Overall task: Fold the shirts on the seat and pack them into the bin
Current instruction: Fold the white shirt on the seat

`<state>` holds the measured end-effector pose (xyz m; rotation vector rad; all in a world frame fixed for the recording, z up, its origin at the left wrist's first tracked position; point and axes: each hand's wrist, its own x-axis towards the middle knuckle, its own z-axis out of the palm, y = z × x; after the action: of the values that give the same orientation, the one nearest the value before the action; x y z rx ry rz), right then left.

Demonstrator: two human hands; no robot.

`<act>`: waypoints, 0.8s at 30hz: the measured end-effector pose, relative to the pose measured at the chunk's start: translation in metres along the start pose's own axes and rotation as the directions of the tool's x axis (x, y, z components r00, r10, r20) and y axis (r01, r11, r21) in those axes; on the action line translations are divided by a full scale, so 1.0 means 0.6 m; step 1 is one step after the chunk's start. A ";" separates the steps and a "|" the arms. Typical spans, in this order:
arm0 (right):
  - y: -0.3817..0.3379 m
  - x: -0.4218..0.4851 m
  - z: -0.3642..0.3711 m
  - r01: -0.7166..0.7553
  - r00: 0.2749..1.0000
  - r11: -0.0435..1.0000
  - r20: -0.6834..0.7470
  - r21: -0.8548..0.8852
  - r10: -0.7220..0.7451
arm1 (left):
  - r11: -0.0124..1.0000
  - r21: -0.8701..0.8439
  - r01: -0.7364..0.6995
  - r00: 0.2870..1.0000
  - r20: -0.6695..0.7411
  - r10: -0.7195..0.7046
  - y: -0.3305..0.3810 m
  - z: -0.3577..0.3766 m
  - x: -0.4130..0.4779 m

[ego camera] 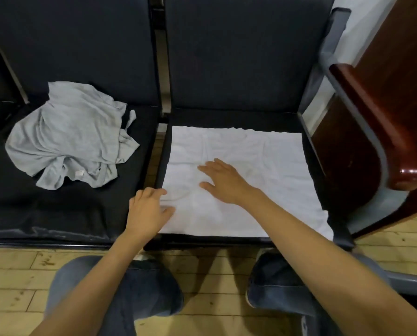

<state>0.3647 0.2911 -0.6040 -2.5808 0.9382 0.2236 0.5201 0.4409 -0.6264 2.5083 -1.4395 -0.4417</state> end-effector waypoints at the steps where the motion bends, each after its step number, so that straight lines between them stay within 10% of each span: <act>1: -0.020 0.043 0.004 0.015 1.000 1.000 0.001 -0.018 -0.015 | 0.997 0.060 0.056 0.998 0.020 -0.058 -0.005 0.002 0.003; 13: -0.065 0.355 0.028 -0.257 0.956 0.963 -0.122 0.085 0.266 | 0.952 0.222 0.211 0.966 0.100 -0.237 -0.023 0.007 0.034; 24: -0.055 0.433 0.010 -0.314 0.851 0.922 -0.364 0.227 0.379 | 0.938 -0.079 0.337 0.933 0.163 -0.322 -0.015 0.005 0.081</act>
<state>0.5846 0.1648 -0.6708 -2.3293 1.5083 -0.2943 0.5497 0.4032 -0.6395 2.6831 -1.0029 -0.7558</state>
